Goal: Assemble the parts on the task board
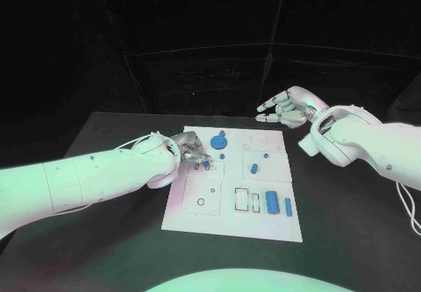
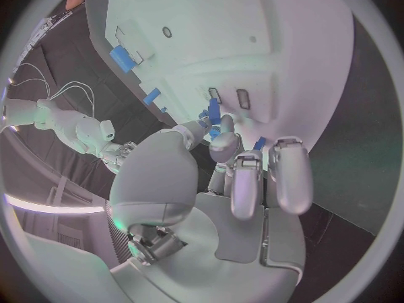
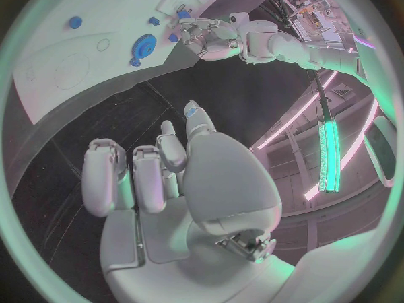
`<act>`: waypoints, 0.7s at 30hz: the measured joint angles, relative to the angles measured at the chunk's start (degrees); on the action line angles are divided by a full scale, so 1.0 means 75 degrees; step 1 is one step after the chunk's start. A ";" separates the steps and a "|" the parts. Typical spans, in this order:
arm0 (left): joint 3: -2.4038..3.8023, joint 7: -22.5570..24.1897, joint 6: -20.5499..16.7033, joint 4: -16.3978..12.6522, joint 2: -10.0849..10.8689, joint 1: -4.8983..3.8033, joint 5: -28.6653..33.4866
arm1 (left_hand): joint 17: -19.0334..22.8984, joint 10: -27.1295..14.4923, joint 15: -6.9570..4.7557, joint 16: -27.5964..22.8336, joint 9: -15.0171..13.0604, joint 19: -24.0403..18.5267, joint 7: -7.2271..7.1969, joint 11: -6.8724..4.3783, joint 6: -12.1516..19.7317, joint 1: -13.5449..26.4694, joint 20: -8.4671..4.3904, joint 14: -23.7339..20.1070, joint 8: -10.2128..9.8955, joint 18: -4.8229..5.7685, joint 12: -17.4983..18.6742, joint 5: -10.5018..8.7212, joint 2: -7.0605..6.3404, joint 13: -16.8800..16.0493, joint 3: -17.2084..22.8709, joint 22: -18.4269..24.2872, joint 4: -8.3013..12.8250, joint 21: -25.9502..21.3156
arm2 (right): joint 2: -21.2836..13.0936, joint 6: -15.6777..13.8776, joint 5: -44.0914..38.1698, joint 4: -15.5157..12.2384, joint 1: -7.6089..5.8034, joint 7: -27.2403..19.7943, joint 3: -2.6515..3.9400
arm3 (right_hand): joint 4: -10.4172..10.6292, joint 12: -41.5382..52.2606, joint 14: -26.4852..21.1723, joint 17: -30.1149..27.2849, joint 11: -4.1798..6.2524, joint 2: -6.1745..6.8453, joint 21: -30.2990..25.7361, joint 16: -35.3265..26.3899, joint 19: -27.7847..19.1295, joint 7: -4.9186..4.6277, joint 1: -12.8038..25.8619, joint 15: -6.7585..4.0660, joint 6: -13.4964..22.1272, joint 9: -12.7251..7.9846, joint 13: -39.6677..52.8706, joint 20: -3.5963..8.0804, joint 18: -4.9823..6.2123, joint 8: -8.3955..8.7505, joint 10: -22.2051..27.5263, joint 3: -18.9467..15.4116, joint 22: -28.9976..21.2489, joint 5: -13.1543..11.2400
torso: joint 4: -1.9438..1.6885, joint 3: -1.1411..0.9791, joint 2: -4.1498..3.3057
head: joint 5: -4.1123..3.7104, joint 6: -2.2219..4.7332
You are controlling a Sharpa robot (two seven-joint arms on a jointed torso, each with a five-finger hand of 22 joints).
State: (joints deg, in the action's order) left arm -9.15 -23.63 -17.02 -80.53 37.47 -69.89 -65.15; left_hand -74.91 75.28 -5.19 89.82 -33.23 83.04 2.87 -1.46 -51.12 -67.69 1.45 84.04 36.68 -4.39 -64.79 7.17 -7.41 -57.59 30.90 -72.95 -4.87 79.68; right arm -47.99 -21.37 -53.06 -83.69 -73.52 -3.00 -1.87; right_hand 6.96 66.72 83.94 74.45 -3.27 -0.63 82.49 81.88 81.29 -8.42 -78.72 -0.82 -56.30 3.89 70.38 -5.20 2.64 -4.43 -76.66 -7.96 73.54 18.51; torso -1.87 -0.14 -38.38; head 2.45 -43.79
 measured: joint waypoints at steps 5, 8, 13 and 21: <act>0.0003 0.0002 -0.0011 0.0009 -0.0010 0.0028 -0.0082 | 0.0000 0.0027 0.0000 0.0000 0.0006 0.0000 -0.0001 -0.0026 -0.0052 0.0010 0.0000 0.0000 -0.0006 0.0000 -0.0002 0.0002 -0.0010 -0.0017 0.0009 0.0000 0.0009 0.0000 | 0.0003 0.0000 0.0000 0.0002 0.0000 -0.0004 0.0000 | 0.0000 0.0000 0.0000 0.0000 0.0000 0.0000 0.0000 0.0000 0.0000 0.0000 0.0000 0.0000 0.0000 0.0000 0.0000 0.0000 0.0000 0.0000 0.0000 0.0000 0.0000 0.0000 | 0.0000 0.0000 0.0000 | -0.0002 -0.0010; 0.0006 0.0008 -0.0028 0.0011 -0.0013 0.0039 -0.0110 | 0.0000 0.0043 0.0000 0.0000 0.0006 0.0021 -0.0005 -0.0010 -0.0056 0.0010 -0.0020 0.0000 -0.0006 0.0000 -0.0035 0.0002 -0.0010 -0.0032 0.0010 -0.0009 0.0009 0.0000 | 0.0005 0.0000 0.0000 0.0004 0.0000 -0.0006 0.0000 | 0.0000 0.0000 0.0000 0.0000 0.0000 0.0000 0.0000 0.0000 0.0000 0.0000 0.0000 0.0000 0.0000 0.0000 0.0001 0.0000 0.0000 0.0000 0.0000 0.0000 0.0000 0.0000 | 0.0000 0.0000 0.0000 | -0.0007 -0.0011; 0.0006 0.0012 -0.0073 0.0015 -0.0022 0.0053 -0.0144 | 0.0000 0.0053 0.0000 0.0000 0.0007 0.0021 -0.0016 0.0001 -0.0092 0.0019 -0.0020 0.0000 -0.0007 0.0000 -0.0036 0.0002 -0.0022 -0.0045 0.0017 -0.0019 0.0016 0.0000 | 0.0009 0.0000 0.0000 0.0006 0.0000 -0.0011 0.0000 | 0.0000 0.0000 0.0000 0.0000 0.0000 0.0000 0.0000 0.0000 0.0000 0.0000 0.0000 0.0000 0.0000 0.0000 0.0000 0.0000 0.0001 0.0000 0.0000 0.0000 0.0000 0.0000 | -0.0001 -0.0003 0.0001 | -0.0008 -0.0015; 0.0006 0.0014 -0.0115 0.0014 -0.0024 0.0063 -0.0165 | 0.0000 0.0093 0.0000 0.0000 0.0023 0.0020 -0.0067 -0.0038 -0.0150 0.0029 -0.0021 0.0000 -0.0008 -0.0001 -0.0066 -0.0001 -0.0114 -0.0070 0.0017 -0.0032 0.0017 0.0000 | 0.0020 0.0000 0.0000 0.0020 0.0000 -0.0021 0.0000 | 0.0000 0.0000 0.0000 0.0000 0.0000 0.0000 0.0000 0.0000 0.0000 0.0000 0.0000 0.0000 0.0000 0.0000 0.0001 0.0000 0.0000 0.0000 0.0000 0.0000 0.0001 0.0000 | -0.0002 -0.0006 0.0001 | -0.0013 -0.0018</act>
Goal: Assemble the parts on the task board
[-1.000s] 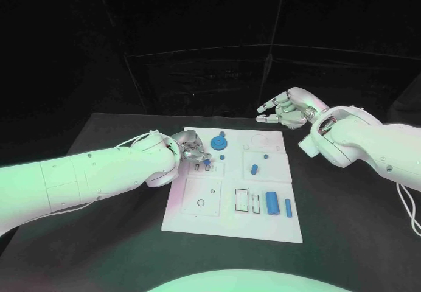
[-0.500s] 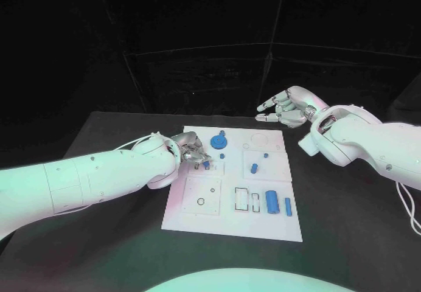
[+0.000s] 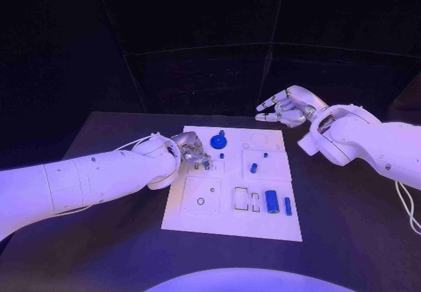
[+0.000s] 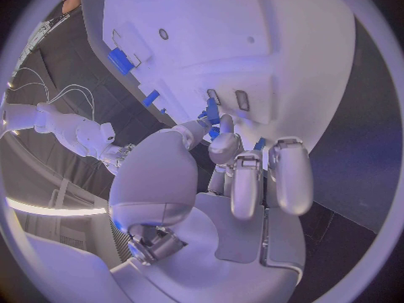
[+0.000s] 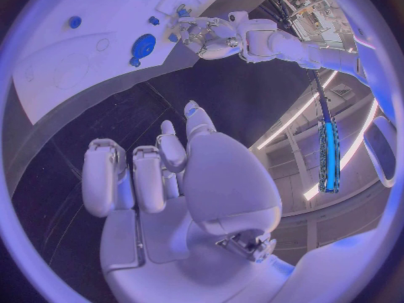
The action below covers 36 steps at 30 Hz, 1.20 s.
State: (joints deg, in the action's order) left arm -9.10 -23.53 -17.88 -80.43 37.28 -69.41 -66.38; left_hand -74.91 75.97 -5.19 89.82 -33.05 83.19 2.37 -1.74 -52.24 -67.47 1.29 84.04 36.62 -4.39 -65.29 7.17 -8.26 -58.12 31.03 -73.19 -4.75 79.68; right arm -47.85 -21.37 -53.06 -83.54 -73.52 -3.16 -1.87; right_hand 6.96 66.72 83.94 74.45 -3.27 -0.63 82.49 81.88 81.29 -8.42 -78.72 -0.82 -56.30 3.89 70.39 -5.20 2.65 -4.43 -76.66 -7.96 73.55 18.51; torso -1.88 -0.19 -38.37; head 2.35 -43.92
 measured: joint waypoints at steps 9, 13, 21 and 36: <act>0.0002 0.0001 -0.0072 -0.0019 -0.0002 0.0009 -0.0013 | 0.0000 0.0045 0.0000 0.0000 0.0040 0.0025 -0.0074 -0.0041 -0.0186 0.0131 -0.0025 0.0000 -0.0048 0.0000 -0.0085 -0.0003 -0.0131 -0.0057 0.0138 -0.0021 0.0138 0.0000 | 0.0009 0.0000 0.0000 0.0015 0.0001 -0.0014 0.0000 | 0.0000 0.0000 0.0000 0.0000 0.0000 0.0000 0.0000 0.0000 0.0000 0.0000 0.0000 0.0000 0.0000 0.0000 0.0000 0.0000 0.0000 0.0000 0.0000 0.0000 0.0000 0.0000 | 0.0000 0.0000 0.0000 | -0.0015 -0.0011; 0.0000 0.0003 -0.0100 -0.0029 0.0003 0.0023 -0.0015 | 0.0000 0.0070 -0.0001 0.0000 0.0046 0.0052 -0.0111 -0.0042 -0.0299 0.0220 -0.0052 0.0000 -0.0052 0.0000 -0.0085 -0.0012 -0.0221 -0.0076 0.0187 -0.0039 0.0364 0.0029 | 0.0012 0.0000 0.0000 0.0023 0.0001 -0.0020 0.0000 | 0.0000 0.0000 0.0000 0.0000 0.0000 0.0000 0.0000 0.0000 0.0000 0.0000 0.0000 0.0000 0.0000 0.0000 0.0000 0.0000 -0.0001 0.0000 0.0000 0.0000 0.0000 0.0000 | -0.0001 0.0000 0.0000 | -0.0026 -0.0012; -0.0001 0.0010 -0.0160 -0.0042 0.0022 0.0023 -0.0018 | 0.0000 0.0121 -0.0049 0.0000 0.0030 0.0078 -0.0198 -0.0097 -0.0434 0.0229 -0.0077 -0.0008 -0.0077 0.0000 -0.0112 -0.0002 -0.0324 -0.0083 0.0353 -0.0074 0.0803 0.0029 | 0.0016 0.0001 0.0000 0.0032 0.0001 -0.0028 0.0000 | 0.0020 0.0000 0.0000 0.0000 0.0000 0.0000 0.0000 0.0000 0.0000 0.0000 0.0000 0.0000 0.0000 0.0000 -0.0011 0.0000 0.0000 0.0000 0.0000 -0.0020 0.0000 0.0000 | -0.0001 0.0004 0.0000 | -0.0028 -0.0018; -0.0006 0.0013 -0.0254 -0.0042 0.0045 0.0032 -0.0020 | 0.0000 0.0121 -0.0057 0.0000 0.0023 0.0078 -0.0168 -0.0097 -0.0403 0.0340 -0.0077 0.0000 -0.0061 0.0000 -0.0112 -0.0001 -0.0317 -0.0104 0.0026 -0.0088 0.0663 0.0028 | 0.0026 0.0001 0.0000 0.0049 0.0002 -0.0036 -0.0001 | 0.0020 0.0000 0.0000 0.0000 0.0000 0.0000 0.0000 0.0000 0.0000 0.0000 0.0000 0.0000 0.0000 0.0000 -0.0010 0.0000 0.0000 0.0000 0.0000 -0.0020 0.0000 0.0000 | -0.0002 0.0005 0.0001 | -0.0039 -0.0012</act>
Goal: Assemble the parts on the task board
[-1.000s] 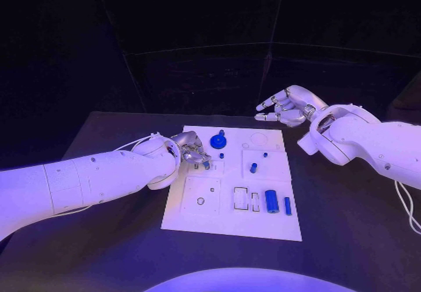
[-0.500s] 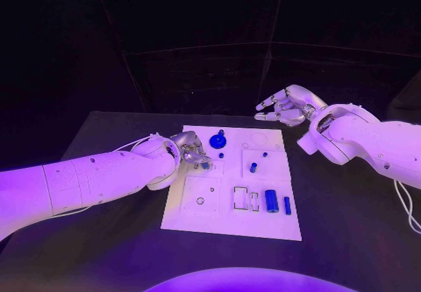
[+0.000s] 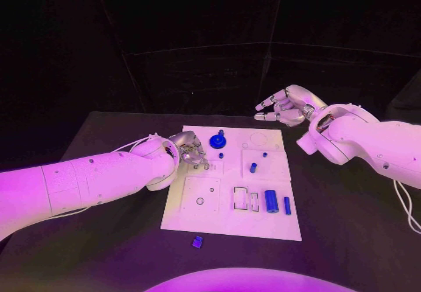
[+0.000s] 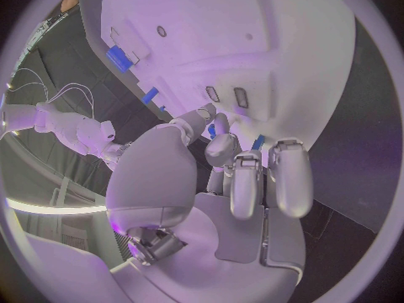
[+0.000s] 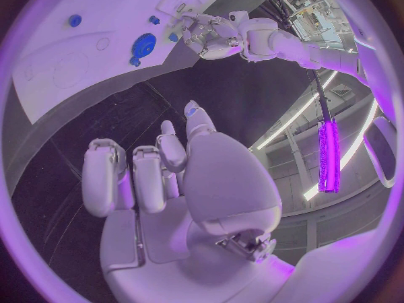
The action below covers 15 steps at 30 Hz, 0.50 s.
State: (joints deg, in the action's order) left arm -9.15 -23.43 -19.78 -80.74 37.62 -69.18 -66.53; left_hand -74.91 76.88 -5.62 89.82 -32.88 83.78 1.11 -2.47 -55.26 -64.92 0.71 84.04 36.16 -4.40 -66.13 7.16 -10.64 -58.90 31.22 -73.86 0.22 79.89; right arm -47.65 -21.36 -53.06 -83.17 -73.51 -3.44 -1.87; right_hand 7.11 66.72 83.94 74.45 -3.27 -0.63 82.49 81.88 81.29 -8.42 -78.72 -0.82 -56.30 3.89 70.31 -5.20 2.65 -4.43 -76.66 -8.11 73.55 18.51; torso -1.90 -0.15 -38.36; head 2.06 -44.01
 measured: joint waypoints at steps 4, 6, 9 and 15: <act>0.0000 0.0000 -0.0031 -0.0004 0.0004 0.0000 0.0000 | 0.0000 0.0000 0.0000 0.0000 -0.0010 0.0000 0.0000 0.0000 0.0000 0.0000 0.0000 0.0000 0.0000 0.0000 0.0000 0.0000 0.0000 0.0001 -0.0104 0.0000 -0.0040 0.0000 | -0.0001 -0.0001 0.0000 0.0001 0.0000 -0.0002 0.0000 | 0.0000 0.0000 0.0000 0.0000 0.0000 0.0000 0.0000 0.0000 0.0000 0.0000 0.0000 0.0000 0.0000 0.0000 -0.0009 0.0000 0.0000 0.0000 0.0000 0.0000 -0.0010 0.0000 | 0.0001 -0.0001 0.0001 | -0.0006 0.0001; 0.0000 0.0001 -0.0045 -0.0009 0.0008 0.0000 0.0000 | 0.0000 0.0000 0.0000 0.0000 -0.0010 0.0000 0.0000 0.0000 0.0000 0.0000 0.0000 0.0000 0.0000 0.0000 0.0000 0.0000 0.0000 -0.0007 -0.0127 0.0000 -0.0057 0.0000 | -0.0002 -0.0001 0.0000 0.0002 0.0000 -0.0002 0.0000 | 0.0000 0.0000 0.0000 0.0000 0.0000 0.0000 0.0000 0.0000 0.0000 0.0000 0.0000 0.0000 0.0000 0.0000 -0.0009 0.0000 0.0000 0.0000 0.0000 0.0000 -0.0010 0.0000 | 0.0001 -0.0001 0.0001 | -0.0006 -0.0010; 0.0000 0.0006 -0.0061 -0.0029 0.0025 0.0000 0.0000 | 0.0000 0.0000 0.0000 0.0000 -0.0013 0.0000 0.0000 0.0000 0.0000 0.0000 0.0000 0.0000 -0.0027 0.0000 0.0000 0.0000 0.0000 -0.0007 -0.0145 0.0001 -0.0038 0.0000 | -0.0004 -0.0001 0.0000 0.0004 0.0000 -0.0003 0.0000 | 0.0000 0.0000 0.0000 0.0000 0.0000 0.0000 0.0000 0.0000 0.0000 0.0000 0.0000 0.0000 0.0000 0.0000 -0.0009 0.0000 0.0000 0.0000 0.0000 0.0000 -0.0010 0.0000 | 0.0001 -0.0001 0.0001 | -0.0007 -0.0020; 0.0001 0.0038 -0.0081 -0.0099 0.0116 0.0000 0.0020 | 0.0000 -0.0001 0.0000 0.0000 -0.0013 0.0000 0.0000 0.0000 0.0000 -0.0001 0.0000 0.0000 -0.0027 0.0000 0.0000 0.0000 0.0000 -0.0001 -0.0188 0.0021 -0.0082 0.0000 | -0.0009 0.0000 0.0000 0.0004 0.0000 -0.0007 0.0000 | 0.0000 0.0000 0.0000 0.0000 0.0000 -0.0004 0.0000 0.0000 0.0000 0.0000 0.0004 0.0000 0.0000 0.0000 -0.0008 0.0000 0.0000 0.0000 0.0000 0.0000 -0.0010 0.0000 | 0.0001 0.0002 0.0001 | -0.0021 -0.0036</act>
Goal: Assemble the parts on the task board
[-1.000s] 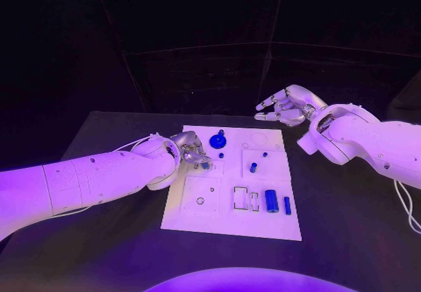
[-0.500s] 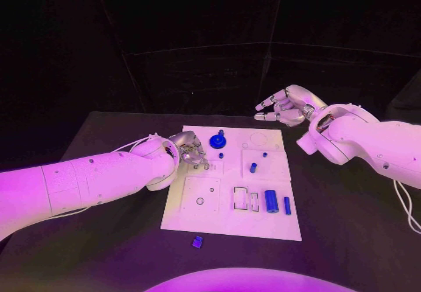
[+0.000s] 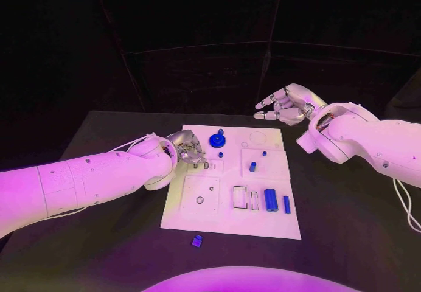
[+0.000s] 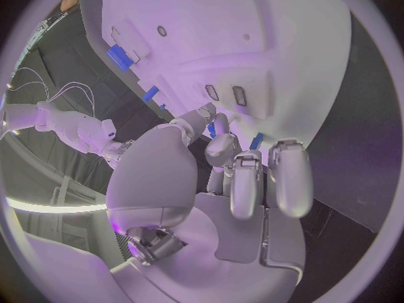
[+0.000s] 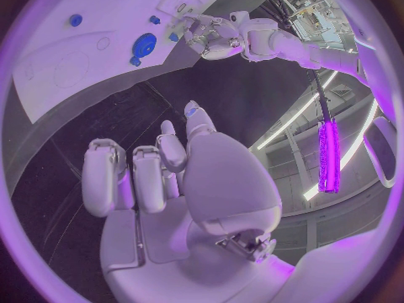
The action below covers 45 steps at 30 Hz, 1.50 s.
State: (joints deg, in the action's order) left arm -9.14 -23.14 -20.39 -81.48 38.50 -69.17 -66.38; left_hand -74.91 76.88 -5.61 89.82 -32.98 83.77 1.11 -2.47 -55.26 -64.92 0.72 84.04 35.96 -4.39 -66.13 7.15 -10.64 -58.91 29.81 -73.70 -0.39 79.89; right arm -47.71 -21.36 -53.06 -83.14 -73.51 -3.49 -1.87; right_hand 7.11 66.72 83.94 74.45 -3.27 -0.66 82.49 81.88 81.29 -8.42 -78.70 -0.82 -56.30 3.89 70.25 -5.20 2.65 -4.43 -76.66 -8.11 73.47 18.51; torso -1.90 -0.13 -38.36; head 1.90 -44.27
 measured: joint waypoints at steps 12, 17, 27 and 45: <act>0.0004 0.0118 -0.0006 -0.0303 0.0352 -0.0021 0.0197 | 0.0000 -0.0182 0.0000 0.0000 0.0199 -0.0011 0.0222 0.0127 0.0276 0.0000 0.0011 0.0000 -0.0446 0.0000 0.0199 0.0000 0.0000 0.0267 -0.0321 0.0127 -0.0131 -0.0060 | -0.0028 0.0004 0.0000 -0.0018 0.0001 -0.0011 -0.0001 | 0.0000 0.0000 0.0000 0.0000 0.0000 -0.0038 0.0000 0.0000 0.0000 0.0000 0.0038 0.0000 0.0000 0.0000 0.0001 0.0000 0.0000 0.0000 0.0000 0.0000 0.0001 0.0000 | 0.0000 0.0003 0.0012 | -0.0005 -0.0026; 0.0010 0.0212 0.0026 -0.0602 0.0692 -0.0129 0.0512 | 0.0000 -0.0277 0.0104 0.0000 0.0428 -0.0078 0.0300 0.0222 0.0355 -0.0014 0.0077 -0.0008 -0.0734 -0.0001 0.0356 0.0000 0.0046 0.0469 -0.0559 0.0220 -0.0209 -0.0121 | -0.0086 0.0008 0.0000 -0.0099 0.0001 -0.0018 -0.0002 | 0.0000 0.0000 0.0000 0.0000 0.0000 -0.0049 0.0000 0.0000 0.0000 0.0000 0.0026 0.0000 0.0000 0.0000 0.0001 0.0000 -0.0001 0.0000 0.0000 0.0000 0.0001 0.0000 | -0.0007 0.0002 0.0022 | -0.0015 -0.0038; 0.0013 0.0686 0.0039 -0.1050 0.1262 -0.0294 0.1704 | 0.0000 -0.1298 0.0238 -0.0044 0.0769 -0.0443 0.0507 0.0384 0.0561 -0.0100 0.0250 -0.0009 -0.1091 0.0001 0.1795 0.0000 0.0167 0.2133 -0.1061 0.1092 -0.0346 -0.0778 | -0.0262 0.0057 -0.0164 -0.0454 0.0013 -0.0022 -0.0008 | -0.0087 0.0000 0.0000 0.0000 0.0016 -0.0064 -0.0026 0.0000 0.0000 0.0000 -0.0142 0.0000 0.0000 0.0000 -0.0020 0.0000 -0.0001 -0.0028 0.0017 -0.0087 0.0001 0.0000 | -0.0026 0.0012 0.0086 | -0.0026 -0.0253; 0.0008 0.3633 -0.0226 -0.0817 0.1620 -0.0369 0.5656 | 0.0446 -0.2021 0.0466 -0.1778 0.1476 -0.1879 0.0755 0.0630 0.0747 -0.0602 0.0487 -0.0053 -0.1509 -0.0599 0.3112 -0.0001 0.0523 0.3606 -0.1073 0.4689 -0.0294 -0.3779 | -0.0358 0.0300 -0.0842 -0.0718 0.0257 -0.0103 -0.0026 | -0.0302 -0.0089 0.0000 -0.0020 -0.0001 -0.0044 -0.0059 -0.0029 -0.0028 0.0000 -0.0459 0.0000 0.0000 0.0000 -0.0078 0.0028 0.0000 -0.0028 0.0056 -0.0084 -0.0037 -0.0020 | -0.0033 0.0041 0.0303 | 0.0057 -0.0764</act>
State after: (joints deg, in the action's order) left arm -9.08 4.11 -22.09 -87.61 50.65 -71.94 -23.97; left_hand -71.56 61.72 -2.12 76.48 -21.91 69.69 6.77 2.25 -49.66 -69.44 4.37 83.64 24.64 -8.89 -42.79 7.15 -6.72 -31.86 21.76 -38.53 -2.60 51.55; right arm -50.40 -19.11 -59.37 -88.52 -71.58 -4.26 -2.07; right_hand 4.85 66.05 83.94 74.30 -3.28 -0.99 82.05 81.66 81.08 -8.42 -82.14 -0.82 -56.30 3.89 69.67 -4.99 2.64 -4.64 -76.24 -8.74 73.20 18.36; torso -2.14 0.18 -36.08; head 2.33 -50.00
